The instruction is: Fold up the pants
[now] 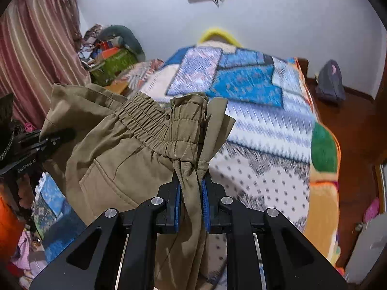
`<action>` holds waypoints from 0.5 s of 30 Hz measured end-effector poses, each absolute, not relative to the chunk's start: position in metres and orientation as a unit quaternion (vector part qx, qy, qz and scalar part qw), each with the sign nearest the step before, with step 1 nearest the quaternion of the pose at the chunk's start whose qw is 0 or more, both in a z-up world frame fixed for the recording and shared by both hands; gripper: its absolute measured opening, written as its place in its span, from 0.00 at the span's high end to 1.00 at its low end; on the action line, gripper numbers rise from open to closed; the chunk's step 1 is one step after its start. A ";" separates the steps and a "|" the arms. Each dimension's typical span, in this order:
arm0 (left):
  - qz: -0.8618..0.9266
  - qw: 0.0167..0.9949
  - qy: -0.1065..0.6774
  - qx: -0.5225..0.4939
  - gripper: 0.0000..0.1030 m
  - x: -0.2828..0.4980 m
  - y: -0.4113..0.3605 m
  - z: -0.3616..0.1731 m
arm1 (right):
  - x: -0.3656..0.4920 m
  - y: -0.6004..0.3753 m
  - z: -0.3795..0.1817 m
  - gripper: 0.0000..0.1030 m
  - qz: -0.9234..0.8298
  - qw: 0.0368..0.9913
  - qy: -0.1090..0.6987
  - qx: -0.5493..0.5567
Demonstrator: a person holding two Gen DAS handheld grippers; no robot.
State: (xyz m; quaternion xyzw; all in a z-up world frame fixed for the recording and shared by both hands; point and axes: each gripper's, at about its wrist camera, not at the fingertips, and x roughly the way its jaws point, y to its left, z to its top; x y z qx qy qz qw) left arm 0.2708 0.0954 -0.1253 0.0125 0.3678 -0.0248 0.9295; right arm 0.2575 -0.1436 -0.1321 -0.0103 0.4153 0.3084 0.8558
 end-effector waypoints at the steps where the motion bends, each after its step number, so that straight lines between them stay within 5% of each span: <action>1: -0.020 0.931 0.365 0.012 0.95 0.271 0.101 -0.122 | 0.259 -0.137 -0.128 0.87 0.311 0.858 0.410 -0.012; 15: 0.045 0.935 0.349 -0.033 0.95 0.300 0.216 -0.114 | 0.302 -0.029 -0.110 0.87 0.346 0.861 0.371 -0.037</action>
